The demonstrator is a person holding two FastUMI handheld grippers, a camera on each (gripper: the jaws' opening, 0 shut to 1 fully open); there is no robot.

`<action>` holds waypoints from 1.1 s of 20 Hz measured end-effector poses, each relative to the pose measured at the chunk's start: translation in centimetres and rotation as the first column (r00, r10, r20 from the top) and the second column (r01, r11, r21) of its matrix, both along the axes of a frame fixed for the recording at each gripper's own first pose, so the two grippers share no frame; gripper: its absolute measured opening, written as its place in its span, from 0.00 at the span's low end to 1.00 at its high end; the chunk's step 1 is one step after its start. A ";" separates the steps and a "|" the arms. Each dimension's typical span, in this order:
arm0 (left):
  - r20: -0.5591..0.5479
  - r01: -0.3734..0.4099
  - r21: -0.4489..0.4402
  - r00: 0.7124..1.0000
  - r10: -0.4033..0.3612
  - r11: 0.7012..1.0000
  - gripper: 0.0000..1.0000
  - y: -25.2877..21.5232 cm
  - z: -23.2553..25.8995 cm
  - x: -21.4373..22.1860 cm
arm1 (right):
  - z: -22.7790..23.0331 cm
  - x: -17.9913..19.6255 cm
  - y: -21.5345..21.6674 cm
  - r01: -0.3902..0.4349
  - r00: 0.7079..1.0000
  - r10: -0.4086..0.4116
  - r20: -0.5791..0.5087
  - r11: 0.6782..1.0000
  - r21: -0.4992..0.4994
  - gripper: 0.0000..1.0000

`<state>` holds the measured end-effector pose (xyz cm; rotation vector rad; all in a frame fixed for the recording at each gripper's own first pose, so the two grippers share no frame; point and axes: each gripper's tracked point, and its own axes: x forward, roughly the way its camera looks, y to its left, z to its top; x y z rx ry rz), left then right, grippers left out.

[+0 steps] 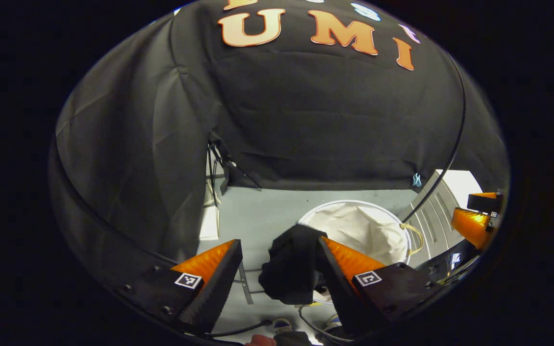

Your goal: Grasp the clothes on the hanger with both hands and then place them into the laundry hamper below.

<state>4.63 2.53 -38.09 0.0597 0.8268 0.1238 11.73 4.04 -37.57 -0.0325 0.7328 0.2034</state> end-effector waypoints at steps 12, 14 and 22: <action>0.140 -0.021 -0.015 0.990 0.023 1.000 0.99 0.6 6.4 0.5 | 1.5 -3.6 -1.1 0.037 0.999 -0.037 -0.003 0.999 0.017 0.88; 0.191 -0.023 -0.013 0.981 0.025 1.000 0.99 0.9 8.6 0.5 | 2.8 -4.4 -1.5 0.045 0.999 -0.045 0.010 0.999 0.028 0.87; 0.414 -0.041 -0.005 0.910 0.039 0.999 0.99 1.8 19.6 0.6 | 12.2 -5.8 -4.0 0.090 0.984 -0.099 0.149 0.993 0.070 0.87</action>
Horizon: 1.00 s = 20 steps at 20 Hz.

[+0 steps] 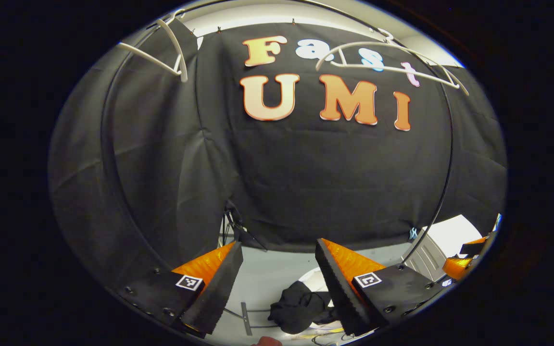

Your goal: Grasp the clothes on the hanger with both hands and then place them into the laundry hamper below.

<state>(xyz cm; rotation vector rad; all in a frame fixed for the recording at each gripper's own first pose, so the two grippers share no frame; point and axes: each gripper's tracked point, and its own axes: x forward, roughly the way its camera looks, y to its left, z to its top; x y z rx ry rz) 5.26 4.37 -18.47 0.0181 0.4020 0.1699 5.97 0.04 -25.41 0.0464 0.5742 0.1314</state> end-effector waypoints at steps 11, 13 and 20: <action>0.259 -0.015 -0.006 0.966 0.016 1.000 0.99 0.8 14.1 -1.1 | 19.1 0.3 -3.5 0.038 0.945 -0.045 0.324 0.999 0.029 0.87; 0.292 -0.009 -0.011 0.956 0.012 1.000 0.97 0.6 16.2 -1.2 | 21.4 -0.1 -3.9 0.046 0.930 -0.056 0.363 0.998 0.034 0.87; 0.378 0.023 -0.041 0.926 -0.006 0.999 0.99 -0.5 21.3 -1.5 | 28.0 -3.2 -6.8 0.050 0.874 -0.081 0.479 0.996 0.078 0.87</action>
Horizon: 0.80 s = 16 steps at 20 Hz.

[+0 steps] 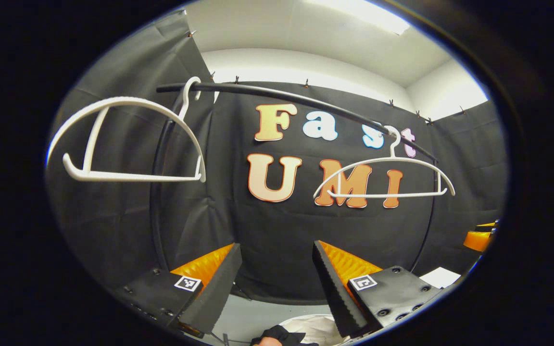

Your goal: Grasp the clothes on the hanger with both hands and then place them into the laundry hamper below.

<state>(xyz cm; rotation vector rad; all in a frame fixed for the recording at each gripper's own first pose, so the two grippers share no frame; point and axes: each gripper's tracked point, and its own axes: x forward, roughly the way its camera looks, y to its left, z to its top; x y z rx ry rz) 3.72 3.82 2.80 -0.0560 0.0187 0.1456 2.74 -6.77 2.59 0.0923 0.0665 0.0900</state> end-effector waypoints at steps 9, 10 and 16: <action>0.033 0.015 -0.010 0.999 -0.015 1.000 0.97 -1.0 1.7 0.5 | 1.2 -0.8 -2.6 0.052 0.998 -0.052 0.047 0.999 -0.010 0.84; 0.037 0.015 -0.007 0.999 -0.015 1.000 0.96 -1.1 1.8 0.4 | 1.0 -0.7 -2.8 0.057 0.997 -0.056 0.047 0.998 -0.014 0.89; 0.075 0.000 0.019 0.997 -0.002 1.000 0.94 -1.4 3.1 0.0 | 0.9 -0.5 -3.1 0.051 0.998 -0.050 0.050 0.999 -0.014 0.87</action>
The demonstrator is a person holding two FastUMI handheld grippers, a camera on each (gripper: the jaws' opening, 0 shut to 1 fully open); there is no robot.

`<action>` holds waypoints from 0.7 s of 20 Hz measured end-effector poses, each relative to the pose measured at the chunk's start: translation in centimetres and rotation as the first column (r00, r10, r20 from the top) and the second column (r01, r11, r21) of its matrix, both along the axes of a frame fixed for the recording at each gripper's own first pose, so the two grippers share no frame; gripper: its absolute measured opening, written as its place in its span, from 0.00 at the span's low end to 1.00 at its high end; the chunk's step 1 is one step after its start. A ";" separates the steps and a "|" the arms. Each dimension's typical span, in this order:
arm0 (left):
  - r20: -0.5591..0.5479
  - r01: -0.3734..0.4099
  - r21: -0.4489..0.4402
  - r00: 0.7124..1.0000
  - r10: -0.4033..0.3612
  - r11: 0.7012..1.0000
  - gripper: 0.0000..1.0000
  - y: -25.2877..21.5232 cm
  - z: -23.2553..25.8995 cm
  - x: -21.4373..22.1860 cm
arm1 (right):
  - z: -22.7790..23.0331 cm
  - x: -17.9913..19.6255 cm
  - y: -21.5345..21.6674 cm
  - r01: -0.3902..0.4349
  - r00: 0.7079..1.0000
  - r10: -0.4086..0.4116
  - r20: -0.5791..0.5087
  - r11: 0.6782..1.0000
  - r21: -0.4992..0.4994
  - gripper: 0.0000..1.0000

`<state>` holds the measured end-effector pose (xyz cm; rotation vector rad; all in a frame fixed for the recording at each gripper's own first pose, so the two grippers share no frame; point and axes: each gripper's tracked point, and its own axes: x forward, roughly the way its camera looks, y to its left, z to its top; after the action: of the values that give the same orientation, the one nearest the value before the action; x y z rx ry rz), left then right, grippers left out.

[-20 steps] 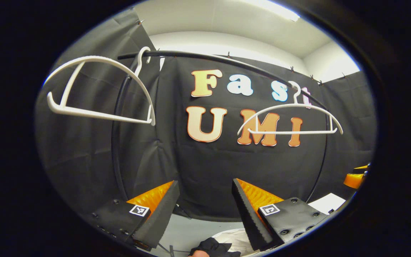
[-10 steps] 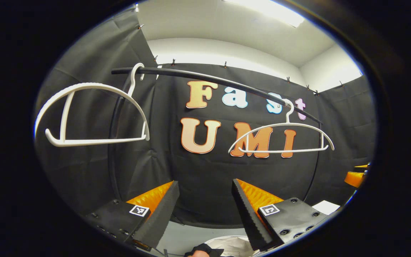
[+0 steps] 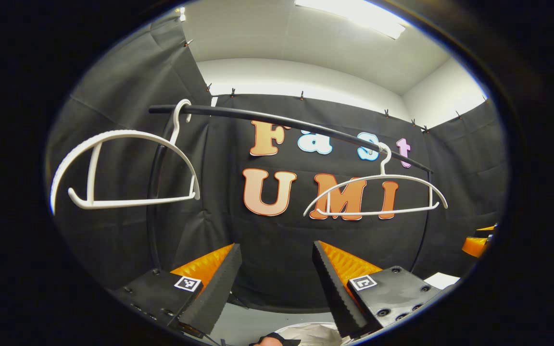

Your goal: Grasp the clothes on the hanger with both hands and then place them into the laundry hamper below.

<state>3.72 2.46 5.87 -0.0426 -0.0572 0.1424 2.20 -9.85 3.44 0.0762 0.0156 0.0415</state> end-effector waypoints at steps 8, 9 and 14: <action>0.008 0.002 -0.039 1.000 -0.002 0.999 0.96 -0.7 -0.2 -0.3 | -0.6 0.1 0.4 -0.020 1.000 0.020 -0.009 1.000 0.006 0.87; 0.004 0.002 -0.040 1.000 -0.001 0.999 0.96 -0.7 -0.4 -0.3 | -0.8 0.2 0.5 -0.023 1.000 0.023 -0.011 1.000 0.007 0.87; -0.004 -0.001 -0.037 1.000 0.001 0.999 0.96 -0.4 -0.7 -0.3 | -1.4 0.4 0.7 -0.028 0.999 0.028 -0.020 1.000 0.006 0.87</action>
<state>3.41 2.08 5.20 -0.0792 -0.0506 0.1447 2.58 -9.16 2.06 0.0823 0.0366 0.0687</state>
